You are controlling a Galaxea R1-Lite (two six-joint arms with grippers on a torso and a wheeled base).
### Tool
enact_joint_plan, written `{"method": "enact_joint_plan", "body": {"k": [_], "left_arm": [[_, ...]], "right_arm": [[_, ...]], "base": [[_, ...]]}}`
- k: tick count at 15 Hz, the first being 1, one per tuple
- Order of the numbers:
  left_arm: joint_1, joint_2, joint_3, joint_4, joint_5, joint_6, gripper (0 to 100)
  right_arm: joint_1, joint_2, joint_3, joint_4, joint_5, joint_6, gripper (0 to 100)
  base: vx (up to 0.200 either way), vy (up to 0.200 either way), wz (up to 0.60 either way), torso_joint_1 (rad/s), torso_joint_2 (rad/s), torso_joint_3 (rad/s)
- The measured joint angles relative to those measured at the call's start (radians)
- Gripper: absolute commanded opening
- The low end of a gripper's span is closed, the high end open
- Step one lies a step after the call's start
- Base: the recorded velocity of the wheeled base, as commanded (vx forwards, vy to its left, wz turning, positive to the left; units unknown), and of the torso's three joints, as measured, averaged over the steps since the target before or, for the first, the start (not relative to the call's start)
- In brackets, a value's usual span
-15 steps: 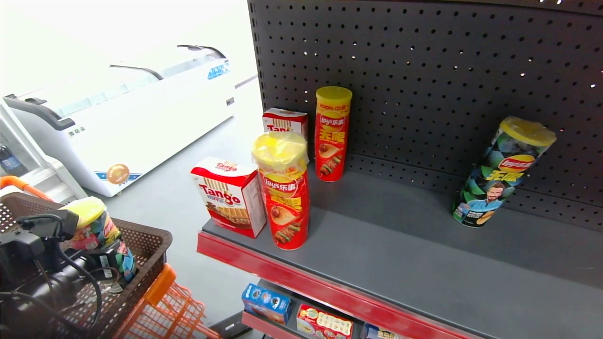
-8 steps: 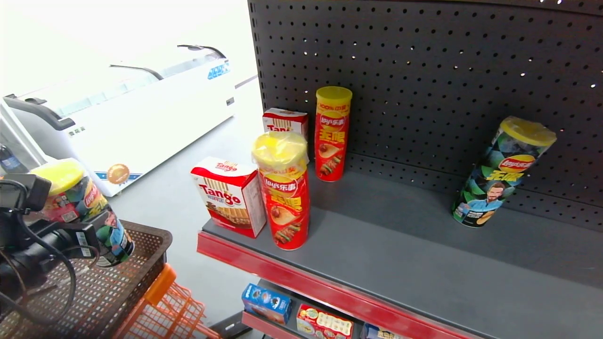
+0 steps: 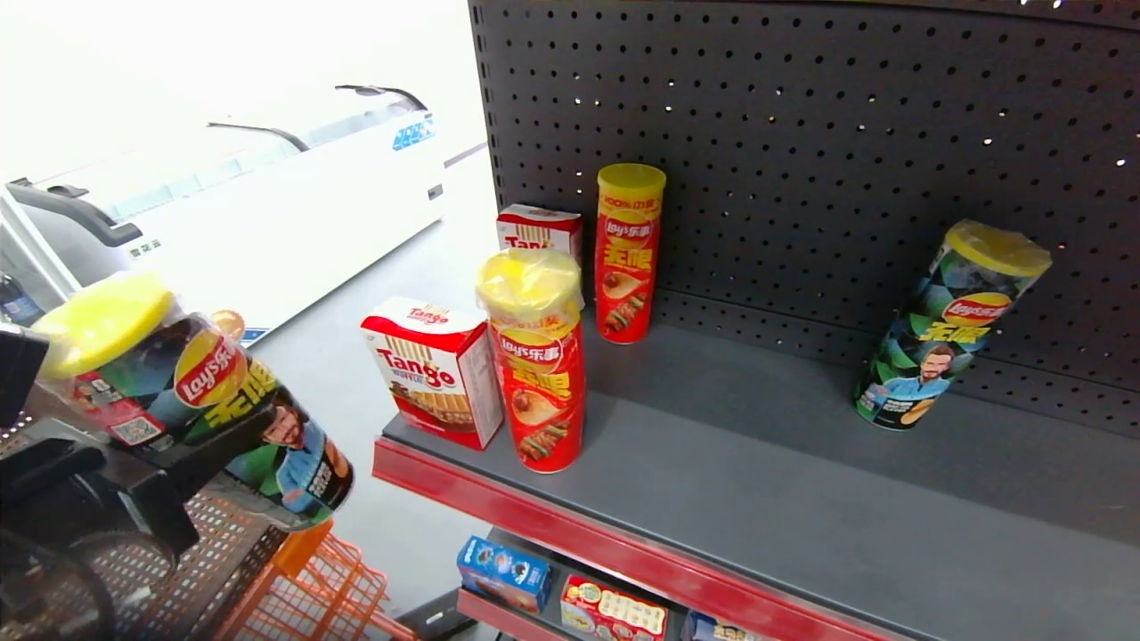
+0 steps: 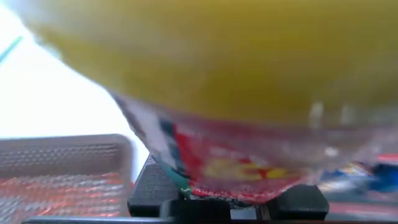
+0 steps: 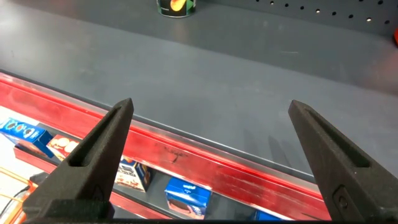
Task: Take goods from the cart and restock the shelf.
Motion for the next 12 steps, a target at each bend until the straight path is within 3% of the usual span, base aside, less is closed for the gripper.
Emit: {"method": "enact_joint_plan", "body": {"k": [3,9,12], "left_arm": [[-0.073,-0.063,0.056,0.000,-0.011,0.012,0],[-0.206,-0.091,0.075,0.005,-0.024,0.013,0],[-0.267,-0.091,0.043,0.121,-0.037,0.013,0]], "right_arm": [[0.000,0.000,0.000,0.000,0.000,0.000,100],[0.000,0.000,0.000,0.000,0.000,0.000,100],[0.000,0.000,0.000,0.000,0.000,0.000,100]], "base": [[0.000,0.000,0.00,0.000,0.00,0.000],[0.000,0.000,0.00,0.000,0.00,0.000],[0.000,0.000,0.00,0.000,0.00,0.000]]}}
